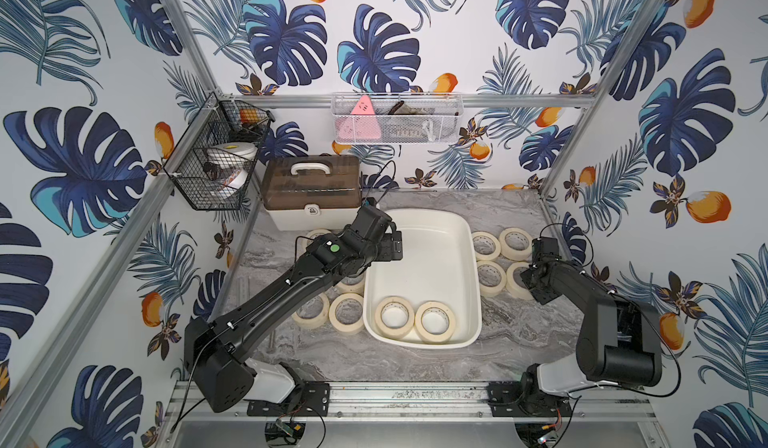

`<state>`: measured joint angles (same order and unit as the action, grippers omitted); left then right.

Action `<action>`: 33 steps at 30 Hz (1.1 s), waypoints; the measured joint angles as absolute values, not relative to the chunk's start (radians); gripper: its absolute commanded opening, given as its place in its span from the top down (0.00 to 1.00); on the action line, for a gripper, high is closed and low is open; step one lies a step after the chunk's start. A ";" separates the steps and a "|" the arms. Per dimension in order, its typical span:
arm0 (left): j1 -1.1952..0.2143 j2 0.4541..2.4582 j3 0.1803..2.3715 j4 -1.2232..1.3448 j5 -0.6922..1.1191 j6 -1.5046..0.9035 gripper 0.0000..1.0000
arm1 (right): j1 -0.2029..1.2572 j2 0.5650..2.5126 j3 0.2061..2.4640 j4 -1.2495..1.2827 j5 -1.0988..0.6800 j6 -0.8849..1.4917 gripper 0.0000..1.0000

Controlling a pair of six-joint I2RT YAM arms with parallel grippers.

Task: Take out the art tape in the storage box
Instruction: Place the art tape at the center of the board.

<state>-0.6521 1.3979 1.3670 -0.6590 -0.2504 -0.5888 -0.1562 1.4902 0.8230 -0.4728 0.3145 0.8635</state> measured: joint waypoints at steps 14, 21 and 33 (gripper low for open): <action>-0.647 1.374 1.352 -0.714 -0.214 -0.603 0.01 | -0.156 1.339 0.933 -0.530 0.242 0.768 0.41; -0.647 1.386 1.311 -0.720 -0.154 -0.634 0.02 | -0.154 1.261 0.996 -0.541 0.101 0.697 0.39; -0.647 1.489 1.236 -0.712 -0.017 -0.593 0.20 | -0.138 1.218 1.062 -0.574 -0.145 0.606 0.38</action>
<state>-0.6468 1.4895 1.2358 -0.7120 -0.0166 -0.5934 -0.1383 1.2182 1.0622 -0.5735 -0.1448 0.6060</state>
